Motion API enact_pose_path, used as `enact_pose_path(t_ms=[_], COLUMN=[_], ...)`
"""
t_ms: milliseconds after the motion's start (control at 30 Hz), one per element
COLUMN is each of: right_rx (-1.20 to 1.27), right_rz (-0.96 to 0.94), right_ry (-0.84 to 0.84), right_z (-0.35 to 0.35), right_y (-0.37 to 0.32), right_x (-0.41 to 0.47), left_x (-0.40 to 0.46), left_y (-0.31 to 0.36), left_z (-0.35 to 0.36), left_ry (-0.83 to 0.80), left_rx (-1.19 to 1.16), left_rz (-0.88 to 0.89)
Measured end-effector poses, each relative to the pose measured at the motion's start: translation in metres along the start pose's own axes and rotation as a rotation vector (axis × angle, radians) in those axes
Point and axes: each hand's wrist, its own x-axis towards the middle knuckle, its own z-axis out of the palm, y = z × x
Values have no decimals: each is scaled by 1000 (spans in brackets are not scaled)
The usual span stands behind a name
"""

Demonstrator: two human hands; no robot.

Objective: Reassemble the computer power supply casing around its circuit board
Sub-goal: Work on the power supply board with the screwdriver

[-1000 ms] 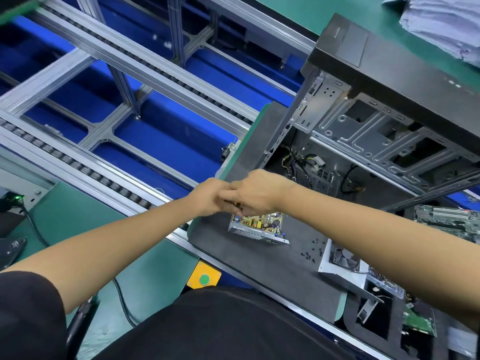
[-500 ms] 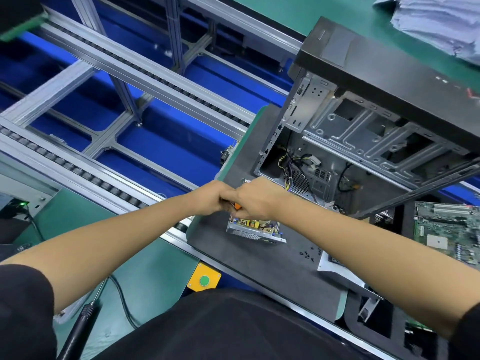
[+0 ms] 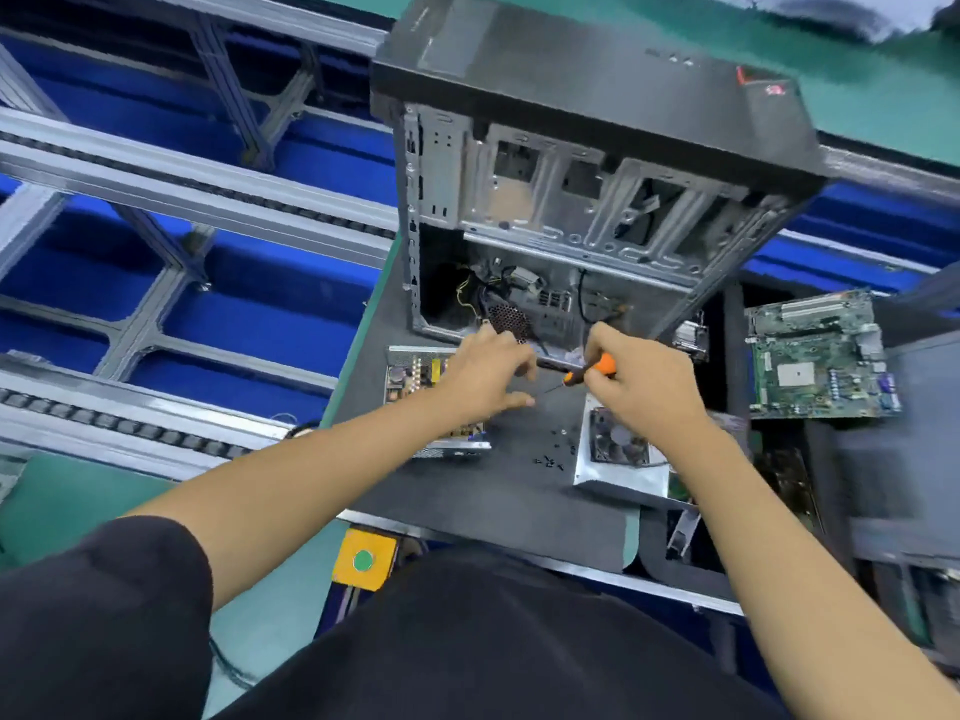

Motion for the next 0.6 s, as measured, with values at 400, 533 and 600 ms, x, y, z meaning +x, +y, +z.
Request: enact_pose_path(t_ms=[400,533,600], right_rx=[112,139,160], right_rz=[330,340,332], right_ry=[40,35,42], right_z=[26,30,31], right_y=[86,96,97], right_x=[-73,-79,-81], left_x=[43,46,47], left_y=[54,62,64], left_z=[71,76,77], left_ry=[-343,-410,-427], left_rx=[-159,-108,-84], left_rz=[-161,-194,-195])
